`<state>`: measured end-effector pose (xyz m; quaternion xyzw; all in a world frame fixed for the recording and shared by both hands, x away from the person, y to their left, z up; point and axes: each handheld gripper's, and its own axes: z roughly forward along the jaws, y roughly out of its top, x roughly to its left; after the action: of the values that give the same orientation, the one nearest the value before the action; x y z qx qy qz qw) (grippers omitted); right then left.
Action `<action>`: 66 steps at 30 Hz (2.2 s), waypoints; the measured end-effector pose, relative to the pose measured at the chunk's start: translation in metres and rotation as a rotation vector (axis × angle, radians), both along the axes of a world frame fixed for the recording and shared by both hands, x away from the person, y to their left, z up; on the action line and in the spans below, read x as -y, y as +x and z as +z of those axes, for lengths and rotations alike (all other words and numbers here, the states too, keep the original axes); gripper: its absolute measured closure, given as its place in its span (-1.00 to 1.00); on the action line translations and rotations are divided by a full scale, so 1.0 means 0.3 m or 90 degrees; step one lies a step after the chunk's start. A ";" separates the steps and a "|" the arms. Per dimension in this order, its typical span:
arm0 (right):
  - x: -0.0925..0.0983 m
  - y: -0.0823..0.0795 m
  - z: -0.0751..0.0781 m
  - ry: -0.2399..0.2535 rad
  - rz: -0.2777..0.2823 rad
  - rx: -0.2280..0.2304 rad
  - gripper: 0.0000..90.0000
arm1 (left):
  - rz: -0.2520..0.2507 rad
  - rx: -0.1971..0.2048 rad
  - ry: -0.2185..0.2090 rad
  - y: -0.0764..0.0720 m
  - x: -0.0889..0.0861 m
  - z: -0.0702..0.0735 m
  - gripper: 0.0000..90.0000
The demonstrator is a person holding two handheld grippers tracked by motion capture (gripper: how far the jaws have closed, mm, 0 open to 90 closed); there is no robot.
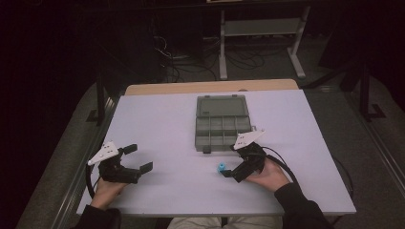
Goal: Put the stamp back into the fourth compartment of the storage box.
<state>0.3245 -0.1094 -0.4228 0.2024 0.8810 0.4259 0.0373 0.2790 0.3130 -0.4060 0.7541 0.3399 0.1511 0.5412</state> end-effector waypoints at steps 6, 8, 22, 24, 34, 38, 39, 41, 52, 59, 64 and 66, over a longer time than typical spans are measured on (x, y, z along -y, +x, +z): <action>-0.013 0.000 -0.006 -0.004 0.008 -0.002 -0.94 | 0.000 0.000 0.000 0.000 0.000 0.000 -1.00; -0.017 0.001 -0.007 -0.001 0.016 -0.008 -0.88 | 0.000 0.000 -0.001 0.000 0.000 0.000 -1.00; -0.037 0.003 -0.027 -0.017 0.028 -0.022 -0.66 | -0.001 0.001 -0.001 0.000 0.000 0.000 -1.00; -0.038 0.003 -0.026 -0.016 0.032 -0.024 -0.58 | 0.000 0.001 -0.001 0.000 0.000 0.000 -1.00; -0.043 0.004 -0.028 -0.028 0.026 -0.025 -0.21 | 0.001 0.000 -0.001 0.000 0.000 0.000 -1.00; -0.048 -0.003 -0.028 -0.032 0.032 -0.023 0.01 | 0.000 0.000 -0.001 0.000 0.000 0.000 -1.00; -0.049 -0.003 -0.029 -0.034 0.033 -0.022 0.07 | 0.000 0.000 -0.001 0.000 0.000 0.000 -1.00; -0.051 -0.004 -0.030 -0.040 0.033 -0.021 0.15 | 0.000 0.000 -0.001 -0.001 0.000 0.000 -1.00; -0.051 -0.003 -0.031 -0.057 0.029 -0.027 0.59 | 0.000 0.001 -0.001 -0.001 0.000 0.000 -1.00; -0.053 -0.008 -0.027 -0.054 0.032 -0.029 0.59 | 0.000 0.001 -0.002 -0.001 -0.001 0.001 -1.00; -0.050 -0.010 -0.010 -0.045 0.028 -0.025 0.59 | -0.001 0.001 -0.001 0.000 0.000 0.001 -1.00; -0.049 -0.010 -0.005 -0.045 0.029 -0.025 0.60 | -0.001 0.001 -0.001 -0.001 0.000 0.001 -1.00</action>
<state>0.3215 -0.0946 -0.4242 0.1889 0.9005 0.3914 0.0176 0.2788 0.3131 -0.4059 0.7541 0.3386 0.1511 0.5421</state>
